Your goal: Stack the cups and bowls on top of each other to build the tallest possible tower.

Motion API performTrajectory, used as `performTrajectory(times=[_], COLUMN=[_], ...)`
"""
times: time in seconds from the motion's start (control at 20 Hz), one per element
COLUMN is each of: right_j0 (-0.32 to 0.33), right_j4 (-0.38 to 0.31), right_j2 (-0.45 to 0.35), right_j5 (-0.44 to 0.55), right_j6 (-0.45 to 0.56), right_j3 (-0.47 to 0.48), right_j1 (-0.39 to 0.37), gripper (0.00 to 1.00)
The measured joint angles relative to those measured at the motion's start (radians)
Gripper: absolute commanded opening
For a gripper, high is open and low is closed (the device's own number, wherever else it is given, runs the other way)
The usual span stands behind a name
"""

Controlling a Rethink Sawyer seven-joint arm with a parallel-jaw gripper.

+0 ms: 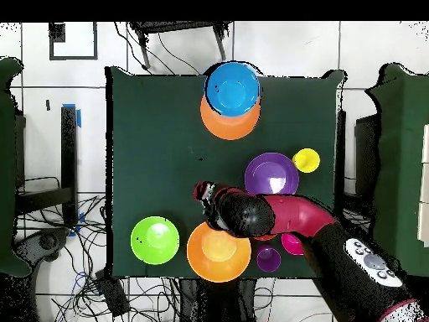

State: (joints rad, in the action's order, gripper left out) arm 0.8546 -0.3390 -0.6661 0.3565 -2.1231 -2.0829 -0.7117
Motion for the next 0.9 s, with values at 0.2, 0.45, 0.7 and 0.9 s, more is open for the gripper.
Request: performTrajectory(times=[0.2, 0.45, 0.7, 0.9], right_j0=[-0.049, -0.106, -0.165, -0.231], right_j4=[0.008, 0.037, 0.042, 0.042], right_j2=[0.055, 0.126, 0.202, 0.284], right_j5=[-0.02, -0.022, -0.056, -0.13], right_j6=[-0.031, -0.076, -0.107, -0.134], right_j3=[-0.041, -0.1, -0.117, -0.117], right_j1=[-0.026, -0.066, -0.076, -0.067], gripper=[1.0, 1.0, 1.0, 1.0])
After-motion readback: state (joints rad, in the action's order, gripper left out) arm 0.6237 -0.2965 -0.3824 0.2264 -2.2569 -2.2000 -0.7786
